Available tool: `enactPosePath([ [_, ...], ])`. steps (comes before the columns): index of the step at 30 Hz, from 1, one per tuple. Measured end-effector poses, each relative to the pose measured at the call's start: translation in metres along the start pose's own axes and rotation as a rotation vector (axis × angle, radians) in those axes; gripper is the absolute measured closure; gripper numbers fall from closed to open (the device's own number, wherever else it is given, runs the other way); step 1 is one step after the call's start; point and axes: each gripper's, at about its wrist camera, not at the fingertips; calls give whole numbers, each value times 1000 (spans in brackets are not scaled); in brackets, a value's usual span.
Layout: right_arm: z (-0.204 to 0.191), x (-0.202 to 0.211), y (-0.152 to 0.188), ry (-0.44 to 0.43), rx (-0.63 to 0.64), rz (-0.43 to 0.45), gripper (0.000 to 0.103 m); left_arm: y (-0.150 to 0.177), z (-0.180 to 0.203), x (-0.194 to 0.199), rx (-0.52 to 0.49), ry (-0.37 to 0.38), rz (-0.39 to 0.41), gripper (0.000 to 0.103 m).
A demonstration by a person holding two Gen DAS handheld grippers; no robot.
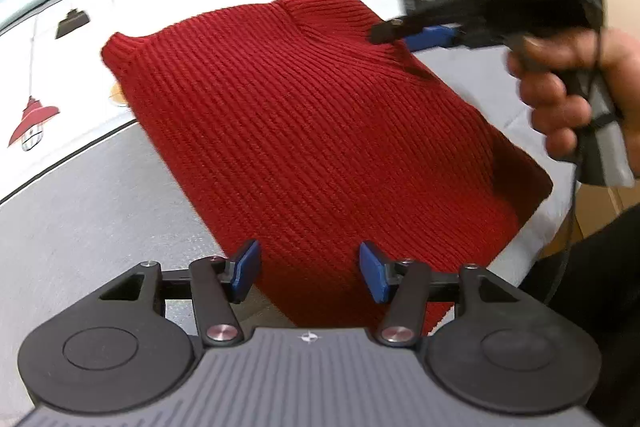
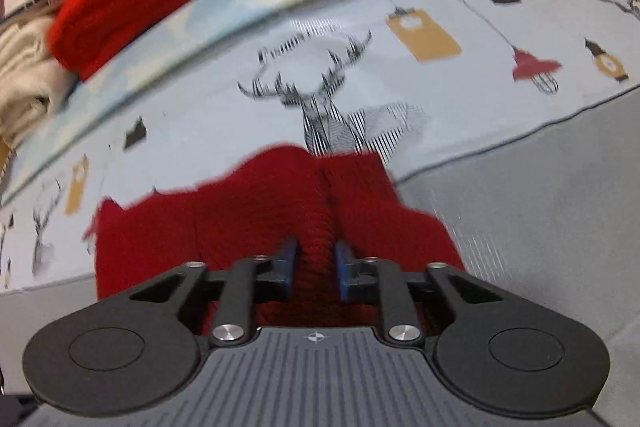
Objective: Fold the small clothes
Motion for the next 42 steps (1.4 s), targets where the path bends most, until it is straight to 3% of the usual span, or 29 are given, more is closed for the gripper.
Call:
enactPosePath([
  [3,2,25,0,-24,42,58,62,-4,-12,10,63,-2,43,42],
  [5,2,44,3,-113,97,82,61,-7,-21,17,105,4,78,42],
  [7,0,57,12,-211,187,45,55,-8,-25,19,133,9,98,42],
  [8,0,58,19,-236,239,6,45,-9,-26,18,138,8,98,42],
  [10,-1,47,38,-175,366,-93,43,-8,-25,6,131,-19,59,42],
  [11,2,35,49,-69,431,-147,41,-8,-23,-2,119,-45,22,42],
  [12,9,27,54,-20,445,-182,32,-6,-21,-10,106,-66,-16,35],
  [14,21,21,54,-28,387,-223,32,-5,-15,-19,88,-89,-56,32],
  [17,23,33,46,-76,343,-190,32,-11,-10,-15,91,-84,-28,28],
  [22,42,48,21,-167,162,-92,29,-20,-24,-6,229,-88,59,16],
  [24,58,47,9,-143,71,-60,26,-21,-35,-5,313,-78,67,14],
  [27,76,38,5,-35,13,-42,22,-24,-52,-10,434,-41,73,13],
  [30,93,14,11,40,-17,-123,21,-24,-62,-23,518,2,51,11],
  [32,95,-1,18,44,8,-179,21,-23,-69,-32,563,30,44,5],
  [37,98,-10,21,37,32,-196,18,-25,-80,-55,639,136,32,4],
  [42,108,-15,17,11,2,-220,18,-28,-83,-68,651,169,29,2],
])
Point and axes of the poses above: each gripper's, at about its wrist camera, not at the fingertips, and x roughly against the way its jaws point, z to its right, y to its underside, and after that the axes turned 4 degrees about -x, right-handed
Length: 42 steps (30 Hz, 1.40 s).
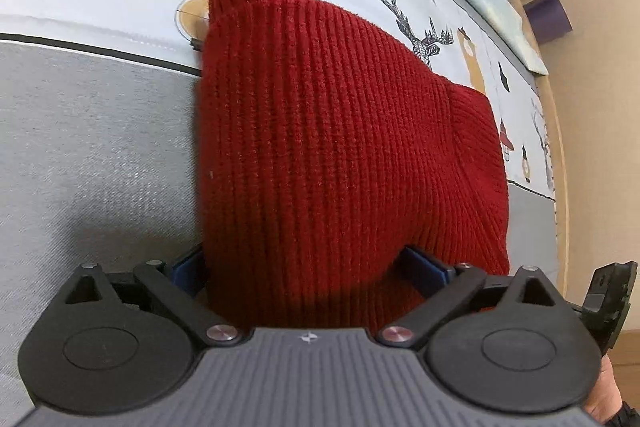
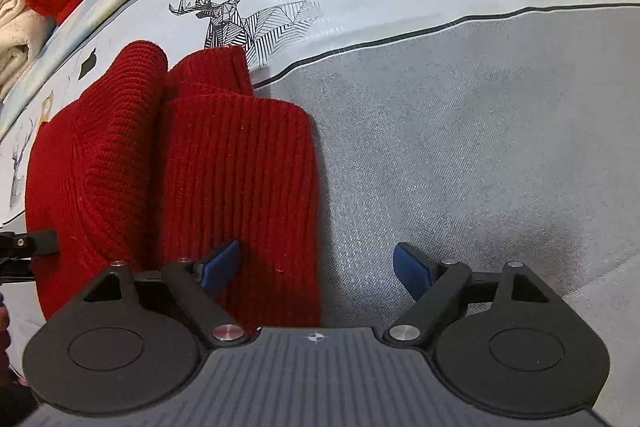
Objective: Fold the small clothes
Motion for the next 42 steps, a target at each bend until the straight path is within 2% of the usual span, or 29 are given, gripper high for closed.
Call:
enactPosePath([
  [2,-5,1,-1,0,2,0,19,0,1,-2,-11,-1,3,3],
  [4,-7,0,-2,-5,3,1,25,1,6,1,-52,-23,28,10],
  [5,-8,0,-3,-24,-7,-2,38,1,12,4,-88,-41,45,18],
  [6,-10,1,-4,-67,-20,-9,65,1,18,9,-121,-57,68,26],
  [7,-13,0,-4,-108,-29,-16,75,1,23,13,-146,-73,87,29],
  [9,-28,2,-2,-106,26,3,90,2,31,22,-197,-100,112,37],
  [14,-48,-2,-4,-122,35,9,92,0,35,47,-248,-171,168,40],
  [20,-101,-15,-13,-224,91,26,93,-16,17,91,-297,-256,269,41],
  [22,-122,-18,-17,-274,101,41,93,-22,3,104,-291,-284,286,41],
  [26,-160,-18,-17,-340,145,60,93,-33,-34,122,-206,-321,298,39],
  [28,-174,-22,-17,-334,159,52,92,-33,-46,127,-170,-339,295,35],
  [30,-182,-27,-18,-290,164,50,90,-33,-52,131,-162,-387,284,34],
  [33,-182,-26,-18,-230,152,48,76,-23,-46,150,-258,-454,364,33],
  [35,-179,-19,-16,-225,170,62,76,-14,-36,160,-328,-460,384,33],
  [37,-177,-10,-9,-253,197,68,76,-3,-29,165,-399,-440,371,33],
  [39,-176,-5,-4,-283,223,48,74,6,-26,160,-446,-395,307,33],
  [41,-177,-6,4,-299,268,0,72,12,-34,140,-448,-363,180,33],
  [42,-179,-7,9,-282,300,-22,64,16,-41,126,-441,-384,104,30],
])
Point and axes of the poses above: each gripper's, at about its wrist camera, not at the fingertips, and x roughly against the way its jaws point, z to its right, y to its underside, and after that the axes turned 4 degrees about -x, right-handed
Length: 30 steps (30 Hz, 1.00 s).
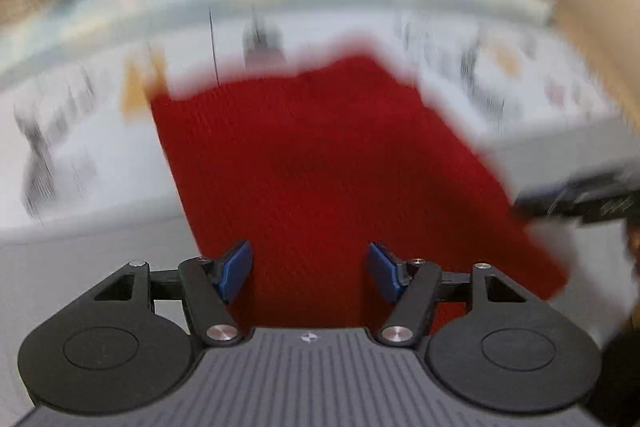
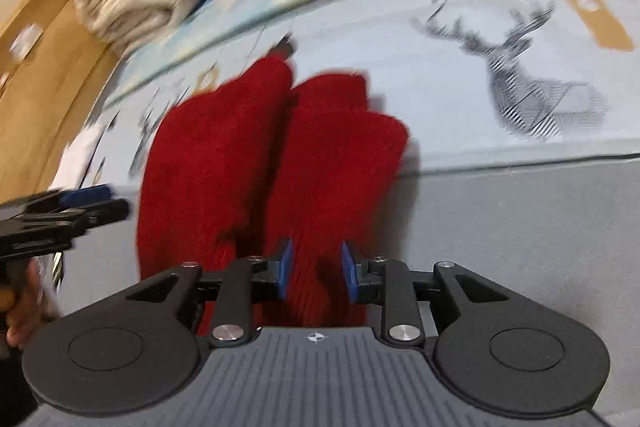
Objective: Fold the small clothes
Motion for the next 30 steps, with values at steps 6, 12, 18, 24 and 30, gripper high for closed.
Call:
enactPosePath([
  [6,-11,-9,24,237,157,-100,53,15,26,1,-135,-137,6,23],
  [12,-26,58,27,255,164,177,54,20,25,73,-72,-151,223,15],
  [18,-60,122,58,216,159,462,54,63,34,134,20,-224,379,13],
  [24,-80,144,126,212,163,620,33,113,36,144,176,-216,399,13],
  [30,-90,125,164,212,128,610,24,138,35,126,323,-214,350,13],
])
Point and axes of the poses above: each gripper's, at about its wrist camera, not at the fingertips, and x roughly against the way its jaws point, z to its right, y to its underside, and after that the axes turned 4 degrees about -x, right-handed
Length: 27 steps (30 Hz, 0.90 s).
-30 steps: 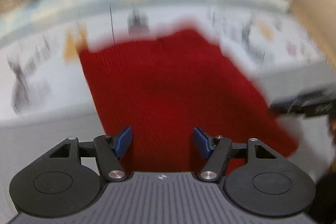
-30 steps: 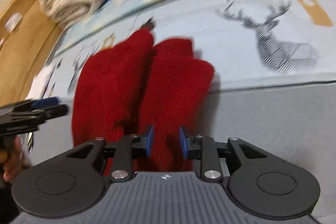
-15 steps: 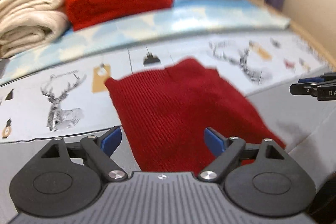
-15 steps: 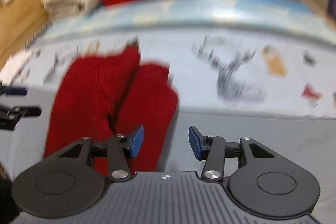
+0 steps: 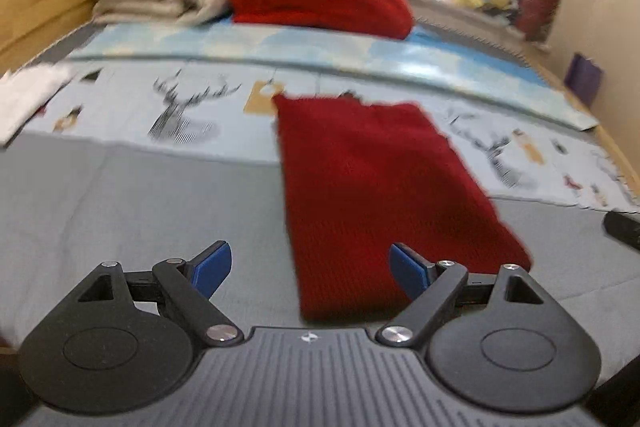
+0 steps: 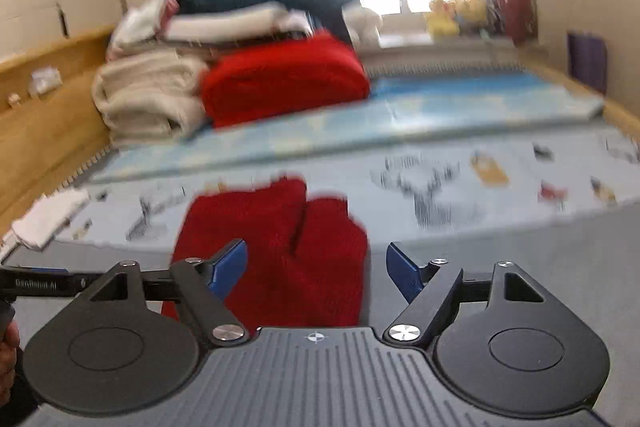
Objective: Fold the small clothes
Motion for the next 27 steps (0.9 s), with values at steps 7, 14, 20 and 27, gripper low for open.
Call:
enactPosePath([
  [7,-28,-12,11,4,110,-47,20,7,14,-10,-35,4,-39,13],
  [14,-38,-24,14,10,121,-77,16,10,16,-18,-48,37,-54,13],
  [20,-41,-36,13,37,123,-92,15,11,15,-26,-53,58,-78,13],
  [27,-45,-44,17,31,150,-110,14,11,16,-34,-60,36,-91,13],
])
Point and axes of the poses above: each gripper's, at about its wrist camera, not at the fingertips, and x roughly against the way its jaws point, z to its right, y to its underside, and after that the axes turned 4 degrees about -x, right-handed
